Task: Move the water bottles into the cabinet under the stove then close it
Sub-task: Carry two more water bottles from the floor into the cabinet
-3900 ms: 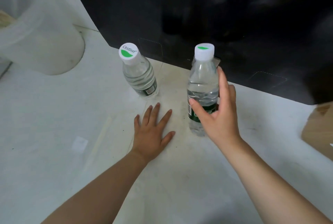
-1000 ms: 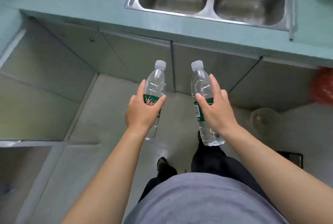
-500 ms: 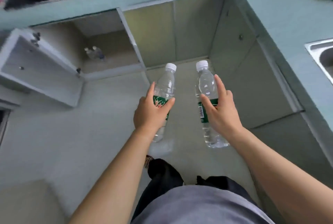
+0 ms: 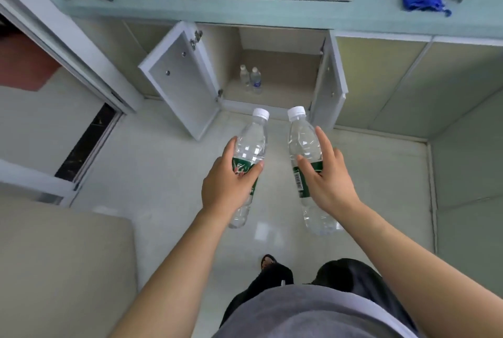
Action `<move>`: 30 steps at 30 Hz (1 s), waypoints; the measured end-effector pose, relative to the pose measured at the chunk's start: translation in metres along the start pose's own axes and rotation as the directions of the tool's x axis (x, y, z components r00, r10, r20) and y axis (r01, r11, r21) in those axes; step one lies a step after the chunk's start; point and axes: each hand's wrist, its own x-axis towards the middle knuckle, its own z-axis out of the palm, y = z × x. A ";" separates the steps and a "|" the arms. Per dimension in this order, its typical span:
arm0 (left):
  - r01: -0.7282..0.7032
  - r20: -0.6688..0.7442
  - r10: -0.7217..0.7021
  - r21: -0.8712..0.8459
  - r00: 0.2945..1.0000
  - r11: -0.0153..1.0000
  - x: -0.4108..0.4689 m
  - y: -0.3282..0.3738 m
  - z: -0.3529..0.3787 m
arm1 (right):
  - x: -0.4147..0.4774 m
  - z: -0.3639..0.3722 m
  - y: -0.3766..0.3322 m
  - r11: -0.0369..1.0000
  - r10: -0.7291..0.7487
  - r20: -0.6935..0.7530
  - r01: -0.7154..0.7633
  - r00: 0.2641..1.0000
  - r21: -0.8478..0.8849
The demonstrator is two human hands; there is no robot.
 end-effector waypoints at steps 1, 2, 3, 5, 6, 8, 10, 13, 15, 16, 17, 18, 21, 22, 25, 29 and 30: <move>0.008 -0.006 -0.008 -0.004 1.000 1.000 0.011 -0.003 -0.006 | 0.009 0.005 -0.006 1.000 0.000 0.016 0.000 1.000 -0.012; 0.015 -0.010 -0.015 -0.012 1.000 1.000 0.023 -0.005 -0.011 | 0.019 0.009 -0.011 1.000 0.004 0.032 -0.003 0.999 -0.025; 0.020 -0.014 -0.020 -0.021 1.000 1.000 0.035 -0.007 -0.014 | 0.030 0.011 -0.016 0.999 0.011 0.044 -0.009 0.999 -0.035; 0.023 -0.013 -0.024 -0.038 1.000 0.999 0.060 -0.006 -0.017 | 0.055 0.015 -0.023 0.999 0.021 0.052 -0.018 0.998 -0.050; 0.022 -0.011 -0.023 -0.041 1.000 0.999 0.074 -0.006 -0.017 | 0.068 0.017 -0.025 0.998 0.019 0.052 -0.016 0.998 -0.056; 0.027 0.003 -0.027 -0.041 1.000 0.999 0.103 -0.003 -0.013 | 0.099 0.019 -0.031 0.998 0.014 0.051 -0.010 0.999 -0.064; 0.044 0.021 -0.043 -0.028 0.999 0.999 0.137 -0.001 -0.006 | 0.134 0.021 -0.036 0.997 0.010 0.055 -0.007 0.998 -0.071; 0.070 0.043 -0.071 0.024 0.997 0.997 0.192 0.006 0.004 | 0.195 0.022 -0.041 0.996 0.007 0.080 0.000 0.997 -0.085; 0.096 0.053 -0.098 0.049 0.994 0.994 0.231 0.015 0.006 | 0.238 0.024 -0.045 0.994 0.015 0.093 -0.005 0.996 -0.106; 0.111 0.054 -0.114 0.058 0.992 0.992 0.249 0.019 0.007 | 0.258 0.025 -0.047 0.993 0.027 0.102 -0.015 0.994 -0.120; 0.124 0.054 -0.128 0.067 0.990 0.990 0.266 0.023 0.006 | 0.277 0.026 -0.049 0.991 0.041 0.113 -0.026 0.993 -0.133; 0.134 0.052 -0.138 0.076 0.989 0.988 0.283 0.027 0.006 | 0.295 0.028 -0.051 0.989 0.052 0.128 -0.034 0.990 -0.144; 0.137 0.049 -0.142 0.089 0.989 0.987 0.329 0.035 0.003 | 0.343 0.035 -0.060 0.980 0.064 0.184 -0.028 0.981 -0.196; 0.136 0.049 -0.141 0.096 0.989 0.986 0.343 0.036 0.001 | 0.357 0.038 -0.063 0.977 0.070 0.200 -0.027 0.977 -0.213; 0.145 0.064 -0.155 0.136 0.986 0.980 0.382 0.033 -0.007 | 0.395 0.050 -0.074 0.970 0.102 0.232 -0.045 0.967 -0.241; 0.161 0.099 -0.178 0.157 0.979 0.974 0.441 0.020 -0.012 | 0.440 0.074 -0.085 0.966 0.164 0.225 -0.109 0.961 -0.236; 0.153 0.114 -0.174 0.172 0.978 0.973 0.458 0.016 -0.011 | 0.451 0.081 -0.086 0.962 0.176 0.219 -0.121 0.960 -0.243</move>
